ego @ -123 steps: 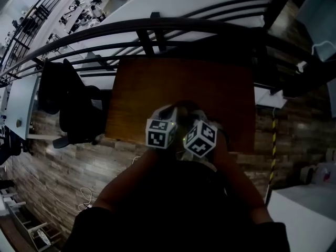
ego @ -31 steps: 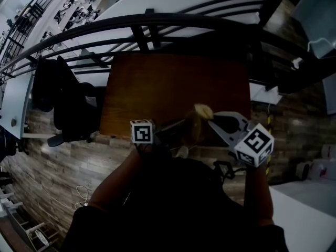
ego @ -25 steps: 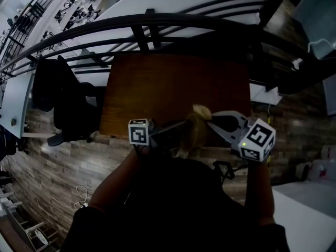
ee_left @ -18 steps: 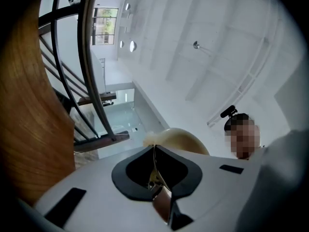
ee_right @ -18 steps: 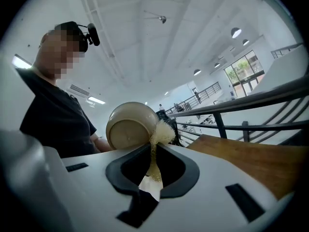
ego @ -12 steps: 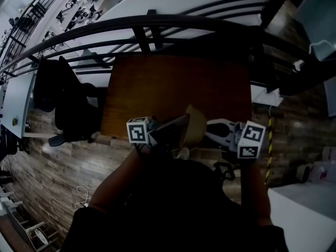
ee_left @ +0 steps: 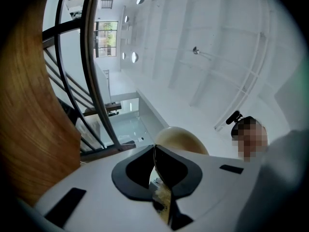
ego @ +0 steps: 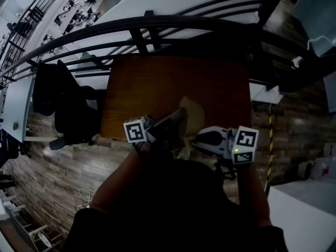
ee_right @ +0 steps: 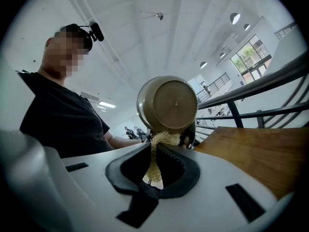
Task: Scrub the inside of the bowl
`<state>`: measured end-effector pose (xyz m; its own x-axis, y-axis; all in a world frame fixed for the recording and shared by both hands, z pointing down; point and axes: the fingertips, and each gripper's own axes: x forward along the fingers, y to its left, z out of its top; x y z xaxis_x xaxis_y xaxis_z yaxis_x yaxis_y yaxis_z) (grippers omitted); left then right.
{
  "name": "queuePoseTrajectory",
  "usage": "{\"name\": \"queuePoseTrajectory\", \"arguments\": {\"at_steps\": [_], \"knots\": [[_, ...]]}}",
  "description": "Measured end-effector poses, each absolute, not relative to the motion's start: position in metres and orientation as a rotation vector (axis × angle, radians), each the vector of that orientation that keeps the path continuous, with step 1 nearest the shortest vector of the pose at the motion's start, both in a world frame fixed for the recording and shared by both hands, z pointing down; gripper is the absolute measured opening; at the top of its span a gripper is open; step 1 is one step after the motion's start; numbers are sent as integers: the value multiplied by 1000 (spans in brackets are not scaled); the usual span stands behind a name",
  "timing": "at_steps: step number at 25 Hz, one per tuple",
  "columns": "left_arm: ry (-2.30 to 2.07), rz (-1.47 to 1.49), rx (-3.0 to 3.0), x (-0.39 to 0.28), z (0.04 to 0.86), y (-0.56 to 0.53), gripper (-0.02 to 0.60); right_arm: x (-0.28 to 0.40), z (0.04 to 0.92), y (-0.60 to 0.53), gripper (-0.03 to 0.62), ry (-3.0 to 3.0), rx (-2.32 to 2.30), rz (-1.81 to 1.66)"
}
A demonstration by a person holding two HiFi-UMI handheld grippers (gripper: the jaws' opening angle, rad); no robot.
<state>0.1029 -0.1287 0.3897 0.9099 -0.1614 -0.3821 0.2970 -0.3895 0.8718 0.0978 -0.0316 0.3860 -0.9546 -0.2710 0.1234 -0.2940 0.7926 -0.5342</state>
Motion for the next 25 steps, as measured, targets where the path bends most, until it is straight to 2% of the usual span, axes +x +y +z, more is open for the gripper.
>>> {"name": "queuePoseTrajectory", "arguments": {"at_steps": [12,25], "knots": [[60,-482,1909,90,402,-134,9,97,343,-11,44,-3068,298,820],[116,-454,1897,96,407,-114,8,146,307,-57,44,-3115,690,705]]}}
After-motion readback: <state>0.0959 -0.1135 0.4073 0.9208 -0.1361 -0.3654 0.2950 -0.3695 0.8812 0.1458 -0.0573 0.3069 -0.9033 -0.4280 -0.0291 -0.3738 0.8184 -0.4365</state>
